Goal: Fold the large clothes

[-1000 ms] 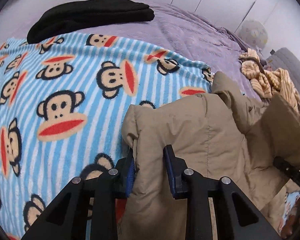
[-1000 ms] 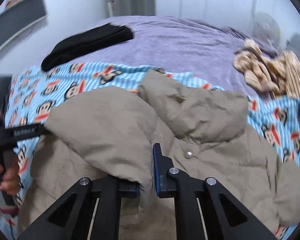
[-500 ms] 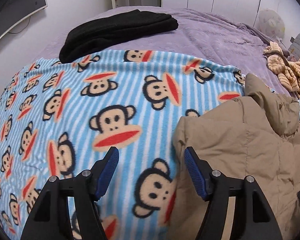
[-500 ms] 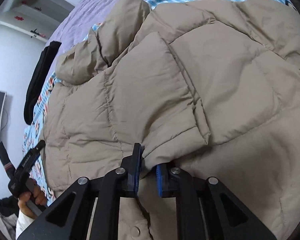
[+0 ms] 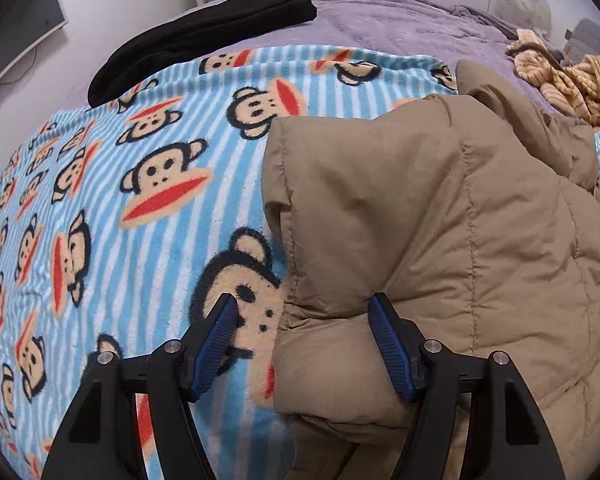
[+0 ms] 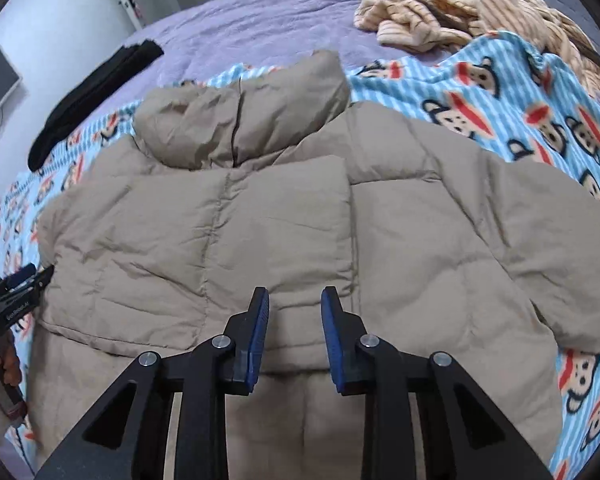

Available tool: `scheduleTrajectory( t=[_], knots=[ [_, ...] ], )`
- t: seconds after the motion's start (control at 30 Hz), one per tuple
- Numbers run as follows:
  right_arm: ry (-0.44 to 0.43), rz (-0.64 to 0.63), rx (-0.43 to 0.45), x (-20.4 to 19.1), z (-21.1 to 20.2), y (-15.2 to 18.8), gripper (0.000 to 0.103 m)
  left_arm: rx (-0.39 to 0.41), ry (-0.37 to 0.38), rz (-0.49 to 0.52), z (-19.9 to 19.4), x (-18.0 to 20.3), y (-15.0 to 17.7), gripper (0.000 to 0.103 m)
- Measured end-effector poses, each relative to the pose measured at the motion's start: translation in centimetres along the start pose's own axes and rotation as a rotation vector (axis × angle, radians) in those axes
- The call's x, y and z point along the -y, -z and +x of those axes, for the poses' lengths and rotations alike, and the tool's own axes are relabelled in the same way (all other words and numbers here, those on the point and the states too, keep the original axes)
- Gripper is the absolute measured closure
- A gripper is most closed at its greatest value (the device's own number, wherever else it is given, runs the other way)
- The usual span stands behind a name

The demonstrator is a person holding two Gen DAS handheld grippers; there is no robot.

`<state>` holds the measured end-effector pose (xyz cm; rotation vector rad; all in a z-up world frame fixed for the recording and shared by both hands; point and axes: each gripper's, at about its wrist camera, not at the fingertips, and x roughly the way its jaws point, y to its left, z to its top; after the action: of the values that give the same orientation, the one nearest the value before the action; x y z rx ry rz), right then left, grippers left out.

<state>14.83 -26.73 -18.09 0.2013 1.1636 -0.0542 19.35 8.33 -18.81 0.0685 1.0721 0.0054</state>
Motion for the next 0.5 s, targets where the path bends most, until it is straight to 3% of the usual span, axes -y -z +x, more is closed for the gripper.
scheduleTrajectory(
  t=[0.1,0.17,0.37,0.5],
  knots=[
    [-0.041,0.058,-0.003,1.3,2.2,-0.3,0.076,-0.001,0.004,-0.024,0.2,-0.7,0.1,0.023],
    [-0.056,0.08,0.003,1.6,2.1,-0.4,0.077,-0.012,0.016,-0.032,0.0,-1.1,-0.1,0.023],
    [-0.023,0.124,-0.009,4.0,0.0,0.4,0.073,-0.014,-0.055,-0.042,-2.2,-1.8,-0.8,0.023],
    [-0.027,0.204,-0.006,6.4,-2.2,1.8,0.072,0.001,-0.037,-0.04,-4.3,-1.9,-0.9,0.023]
  ],
)
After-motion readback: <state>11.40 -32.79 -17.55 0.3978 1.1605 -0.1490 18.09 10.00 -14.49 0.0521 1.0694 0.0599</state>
